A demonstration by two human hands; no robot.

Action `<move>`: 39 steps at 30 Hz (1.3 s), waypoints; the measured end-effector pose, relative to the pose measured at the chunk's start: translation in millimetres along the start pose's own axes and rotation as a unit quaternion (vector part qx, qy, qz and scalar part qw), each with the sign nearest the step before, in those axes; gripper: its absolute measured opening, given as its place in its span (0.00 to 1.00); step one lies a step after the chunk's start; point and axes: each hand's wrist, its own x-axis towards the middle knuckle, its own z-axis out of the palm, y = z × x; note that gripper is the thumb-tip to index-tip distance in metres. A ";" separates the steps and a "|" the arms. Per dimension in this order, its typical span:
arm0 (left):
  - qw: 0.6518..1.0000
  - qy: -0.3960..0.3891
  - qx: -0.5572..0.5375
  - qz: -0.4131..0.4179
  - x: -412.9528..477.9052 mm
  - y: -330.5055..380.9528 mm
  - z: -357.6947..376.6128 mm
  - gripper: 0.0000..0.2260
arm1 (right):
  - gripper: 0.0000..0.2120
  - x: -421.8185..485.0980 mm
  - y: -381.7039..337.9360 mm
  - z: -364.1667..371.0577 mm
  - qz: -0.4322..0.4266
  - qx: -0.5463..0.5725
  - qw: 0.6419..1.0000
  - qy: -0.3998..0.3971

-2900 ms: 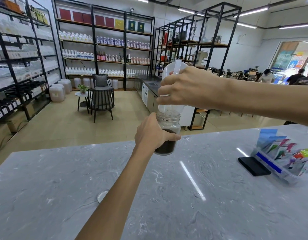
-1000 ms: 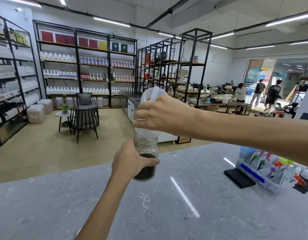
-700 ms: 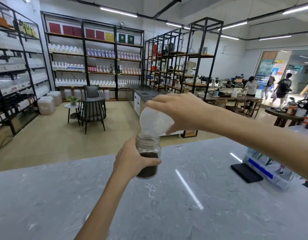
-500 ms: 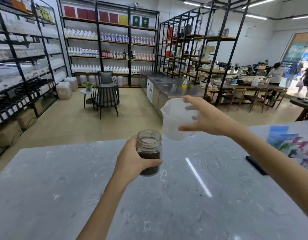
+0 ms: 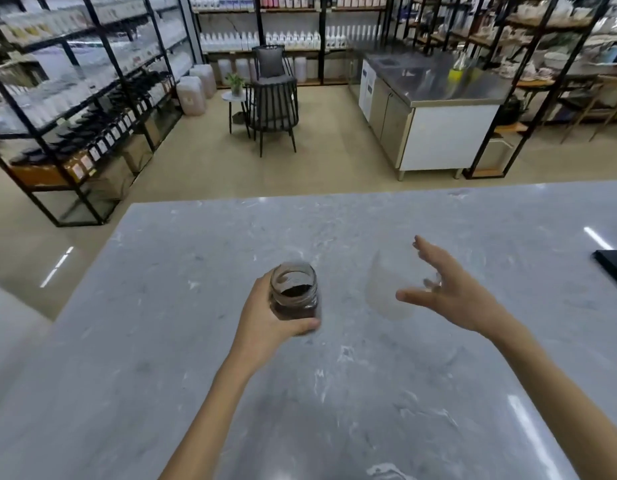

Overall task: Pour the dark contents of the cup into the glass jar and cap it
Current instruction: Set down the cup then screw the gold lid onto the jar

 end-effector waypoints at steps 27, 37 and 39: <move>0.994 -0.057 0.068 -0.056 -101.9 -134.9 32.5 0.39 | 0.50 -117.0 92.7 134.3 0.032 -0.186 0.980 -0.062; 0.990 -0.040 0.101 -0.086 -106.0 -143.6 32.0 0.43 | 0.54 -120.7 85.7 124.7 0.002 -0.264 0.963 -0.051; 0.990 -0.027 0.101 -0.093 -106.2 -143.9 30.1 0.43 | 0.50 -116.6 88.4 123.7 -0.004 -0.267 0.963 -0.028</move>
